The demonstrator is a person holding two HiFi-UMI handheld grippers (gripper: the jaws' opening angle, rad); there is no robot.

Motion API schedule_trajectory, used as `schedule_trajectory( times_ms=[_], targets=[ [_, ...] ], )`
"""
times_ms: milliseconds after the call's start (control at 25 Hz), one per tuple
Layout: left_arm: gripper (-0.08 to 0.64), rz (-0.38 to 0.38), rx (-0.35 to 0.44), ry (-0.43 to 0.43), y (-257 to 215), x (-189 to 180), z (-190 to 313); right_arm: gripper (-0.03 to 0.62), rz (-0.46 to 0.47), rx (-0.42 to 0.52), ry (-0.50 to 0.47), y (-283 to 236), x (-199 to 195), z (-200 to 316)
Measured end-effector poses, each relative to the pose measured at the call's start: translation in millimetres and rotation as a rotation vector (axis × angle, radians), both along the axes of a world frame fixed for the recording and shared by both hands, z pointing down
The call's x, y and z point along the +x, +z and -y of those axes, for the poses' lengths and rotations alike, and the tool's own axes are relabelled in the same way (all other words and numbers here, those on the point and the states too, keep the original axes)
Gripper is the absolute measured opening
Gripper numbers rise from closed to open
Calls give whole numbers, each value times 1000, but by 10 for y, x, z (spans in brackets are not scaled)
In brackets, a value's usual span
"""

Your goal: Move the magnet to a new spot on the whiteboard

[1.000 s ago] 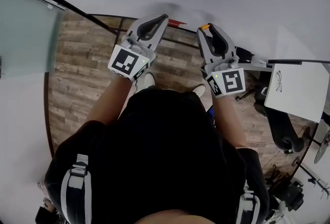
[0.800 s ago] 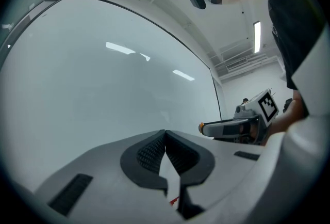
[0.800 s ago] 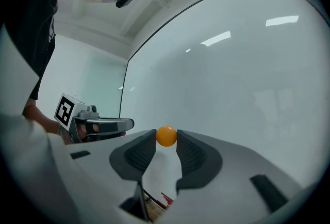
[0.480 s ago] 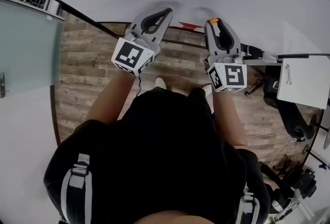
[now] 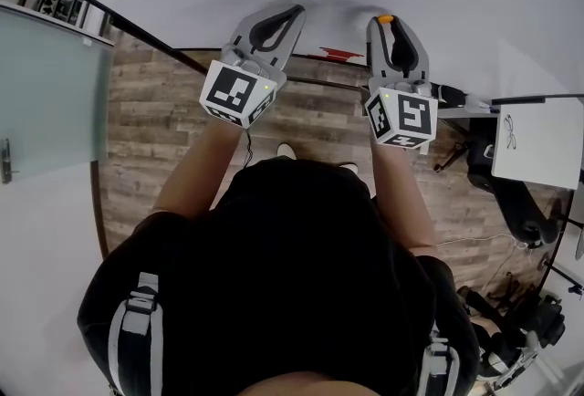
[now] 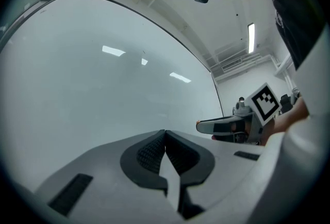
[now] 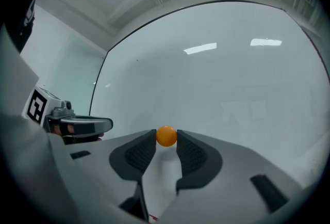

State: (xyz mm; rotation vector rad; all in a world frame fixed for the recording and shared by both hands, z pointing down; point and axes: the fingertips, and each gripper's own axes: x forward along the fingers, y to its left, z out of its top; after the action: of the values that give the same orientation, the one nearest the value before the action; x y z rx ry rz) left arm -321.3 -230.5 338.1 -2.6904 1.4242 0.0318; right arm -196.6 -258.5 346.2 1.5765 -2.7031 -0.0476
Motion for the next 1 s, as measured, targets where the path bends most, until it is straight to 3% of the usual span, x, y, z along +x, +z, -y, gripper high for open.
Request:
schedule_trajectory(
  times_ms=[600, 1000],
  targets=[
    [3, -2, 31, 39, -113, 68, 179, 121, 22, 29, 102, -88, -60, 257],
    [3, -13, 27, 78, -74, 126, 277, 121, -69, 77, 223, -96, -48, 301]
  ],
)
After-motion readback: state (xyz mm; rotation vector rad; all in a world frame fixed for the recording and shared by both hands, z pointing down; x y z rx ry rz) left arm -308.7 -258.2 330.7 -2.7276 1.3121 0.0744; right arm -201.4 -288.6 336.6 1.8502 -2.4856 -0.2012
